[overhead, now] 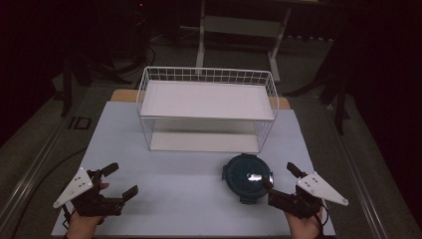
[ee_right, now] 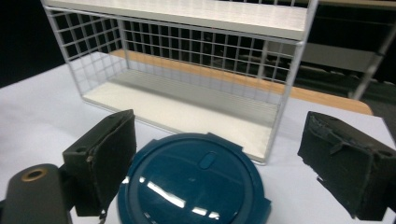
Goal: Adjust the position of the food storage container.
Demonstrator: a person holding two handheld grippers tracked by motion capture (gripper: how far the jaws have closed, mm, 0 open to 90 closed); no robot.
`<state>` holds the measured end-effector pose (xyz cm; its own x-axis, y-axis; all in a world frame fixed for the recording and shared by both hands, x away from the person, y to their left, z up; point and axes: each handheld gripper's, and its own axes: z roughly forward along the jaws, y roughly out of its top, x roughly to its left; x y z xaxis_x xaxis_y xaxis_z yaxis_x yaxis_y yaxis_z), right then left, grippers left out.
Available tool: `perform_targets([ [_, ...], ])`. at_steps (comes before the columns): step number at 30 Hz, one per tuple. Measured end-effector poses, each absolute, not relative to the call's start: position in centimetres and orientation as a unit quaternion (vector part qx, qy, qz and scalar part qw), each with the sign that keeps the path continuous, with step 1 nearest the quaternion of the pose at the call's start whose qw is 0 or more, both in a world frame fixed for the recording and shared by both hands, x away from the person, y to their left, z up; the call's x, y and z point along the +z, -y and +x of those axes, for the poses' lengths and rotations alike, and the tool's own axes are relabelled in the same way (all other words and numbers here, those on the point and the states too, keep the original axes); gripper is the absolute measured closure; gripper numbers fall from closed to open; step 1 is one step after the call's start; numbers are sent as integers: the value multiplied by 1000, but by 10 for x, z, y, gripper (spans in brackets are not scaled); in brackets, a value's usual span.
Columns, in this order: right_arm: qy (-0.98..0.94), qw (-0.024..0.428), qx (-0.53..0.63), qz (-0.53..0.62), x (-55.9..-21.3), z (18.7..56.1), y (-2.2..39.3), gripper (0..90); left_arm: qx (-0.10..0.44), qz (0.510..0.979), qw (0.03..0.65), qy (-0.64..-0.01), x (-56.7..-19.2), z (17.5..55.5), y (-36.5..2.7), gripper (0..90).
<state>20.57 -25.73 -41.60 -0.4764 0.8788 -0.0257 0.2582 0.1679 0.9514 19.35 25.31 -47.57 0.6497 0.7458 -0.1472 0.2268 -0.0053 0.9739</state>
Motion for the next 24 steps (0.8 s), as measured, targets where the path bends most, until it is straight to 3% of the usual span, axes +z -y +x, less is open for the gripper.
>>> perform_targets([
  [4,-706,303,499,401,-412,214,260,109,212,677,607,-359,-476,194,-252,0],
  [7,-713,303,491,399,-414,219,265,169,211,679,606,-358,-477,194,-252,0],
  [10,-723,298,475,403,-419,224,269,264,211,678,606,-359,-477,194,-252,0],
  [15,-741,294,441,411,-433,229,277,523,210,679,606,-359,-477,195,-252,0],
  [24,-749,283,403,442,-455,237,289,740,205,681,605,-358,-478,195,-252,0],
])
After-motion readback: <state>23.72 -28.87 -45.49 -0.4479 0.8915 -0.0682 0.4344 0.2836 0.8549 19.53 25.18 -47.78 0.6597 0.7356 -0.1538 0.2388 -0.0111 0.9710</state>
